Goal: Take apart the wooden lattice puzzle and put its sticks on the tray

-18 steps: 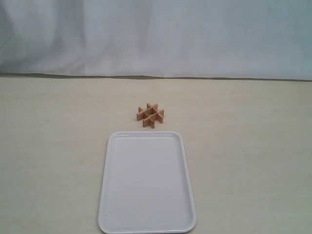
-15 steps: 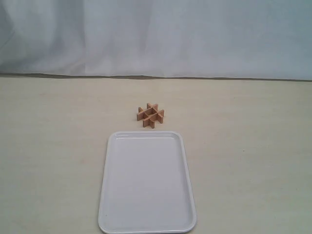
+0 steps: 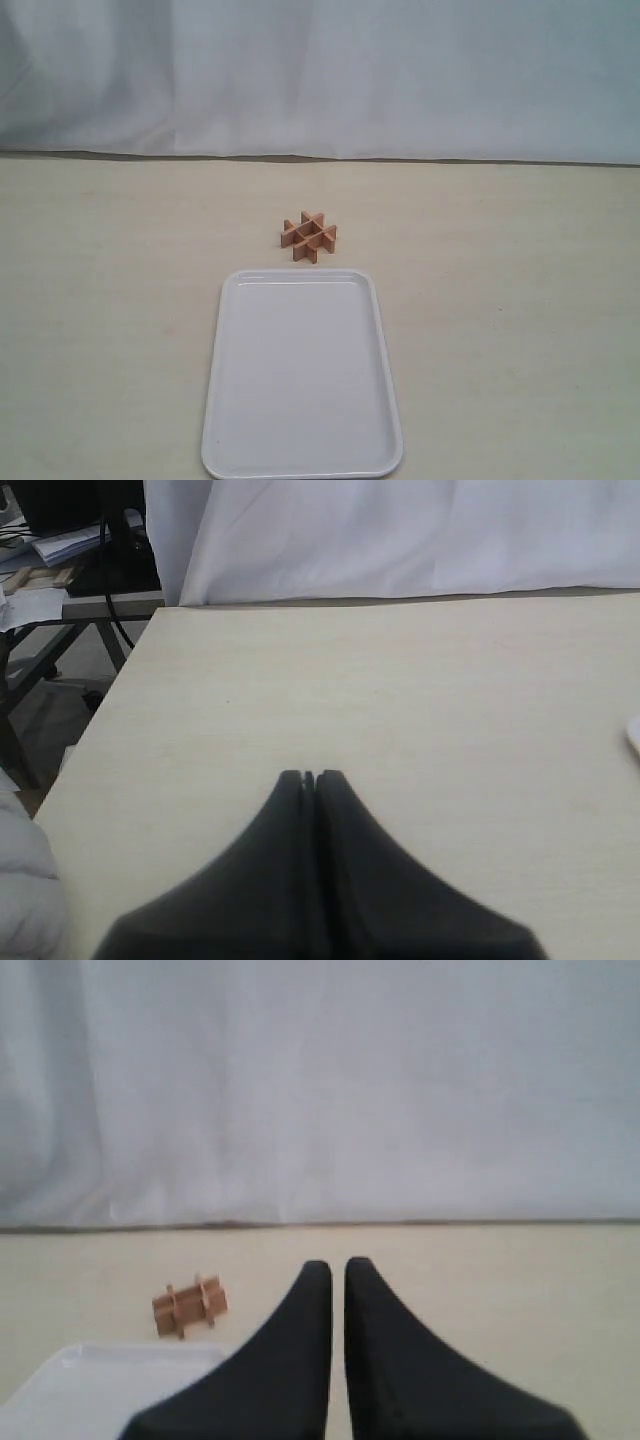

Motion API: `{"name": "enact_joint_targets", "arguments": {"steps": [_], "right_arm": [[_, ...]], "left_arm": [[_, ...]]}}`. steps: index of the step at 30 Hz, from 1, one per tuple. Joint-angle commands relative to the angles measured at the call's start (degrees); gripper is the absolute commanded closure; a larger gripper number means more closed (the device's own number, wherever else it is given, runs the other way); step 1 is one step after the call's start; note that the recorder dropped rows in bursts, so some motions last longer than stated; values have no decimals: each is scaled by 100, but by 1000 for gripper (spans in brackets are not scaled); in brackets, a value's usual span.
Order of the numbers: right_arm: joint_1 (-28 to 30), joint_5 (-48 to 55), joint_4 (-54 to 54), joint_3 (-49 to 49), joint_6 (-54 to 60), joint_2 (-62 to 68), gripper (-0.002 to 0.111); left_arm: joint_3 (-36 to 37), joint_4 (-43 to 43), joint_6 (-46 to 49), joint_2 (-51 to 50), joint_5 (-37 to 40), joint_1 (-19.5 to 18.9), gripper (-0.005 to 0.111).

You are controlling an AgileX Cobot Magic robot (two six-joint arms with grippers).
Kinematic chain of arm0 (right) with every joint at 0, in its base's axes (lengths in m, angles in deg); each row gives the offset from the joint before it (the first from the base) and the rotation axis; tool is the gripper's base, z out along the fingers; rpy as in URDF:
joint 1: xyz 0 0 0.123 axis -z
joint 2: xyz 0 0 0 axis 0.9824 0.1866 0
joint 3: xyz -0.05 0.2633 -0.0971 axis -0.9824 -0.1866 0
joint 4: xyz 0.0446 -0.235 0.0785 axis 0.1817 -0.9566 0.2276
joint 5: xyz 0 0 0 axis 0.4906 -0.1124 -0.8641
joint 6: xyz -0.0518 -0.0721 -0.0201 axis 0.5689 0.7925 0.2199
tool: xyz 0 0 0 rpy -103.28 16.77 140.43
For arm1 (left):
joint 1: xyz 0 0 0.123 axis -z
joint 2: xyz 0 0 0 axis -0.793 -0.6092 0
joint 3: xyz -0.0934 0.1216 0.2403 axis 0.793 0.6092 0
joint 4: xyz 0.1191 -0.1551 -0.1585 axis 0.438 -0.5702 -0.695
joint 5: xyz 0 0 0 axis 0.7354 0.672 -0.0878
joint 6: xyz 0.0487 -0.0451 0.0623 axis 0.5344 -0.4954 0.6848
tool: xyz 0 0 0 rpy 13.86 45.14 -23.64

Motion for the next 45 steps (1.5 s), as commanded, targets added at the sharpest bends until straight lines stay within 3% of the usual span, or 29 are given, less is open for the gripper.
{"name": "enact_joint_targets", "arguments": {"steps": [1, 8, 11, 14, 20, 23, 28, 33, 37, 40, 45], "right_arm": [[-34, -1664, -67, -20, 31, -30, 104], [-34, -2745, -18, -20, -406, -30, 104], [-34, -2792, 196, -20, -2465, -30, 104], [-34, -2359, 196, -20, -3356, -30, 104], [-34, -1941, 124, -20, -3341, -30, 104], [-34, -3513, 124, 14, -3456, 132, 104], [-34, -3259, -428, 1762, -2687, 2065, 104], [-34, -1818, -1502, 3152, -2163, 4019, 104], [-34, -106, -2472, 4244, -2161, 5648, 104], [-51, 735, -2710, 4848, -2020, 6545, 104], [-363, 2226, -2509, 6030, -708, 7971, 104]], "left_arm": [[10, -6, -5, 13, -88, 1, 107], [10, -6, -5, 13, -88, 1, 107], [10, -6, -5, 13, -88, 1, 107], [10, -6, -5, 13, -88, 1, 107], [10, -6, -5, 13, -88, 1, 107], [10, -6, -5, 13, -88, 1, 107], [10, -6, -5, 13, -88, 1, 107], [10, -6, -5, 13, -88, 1, 107], [10, -6, -5, 13, -88, 1, 107], [10, -6, -5, 13, -88, 1, 107], [10, -6, -5, 13, -88, 1, 107]]}}
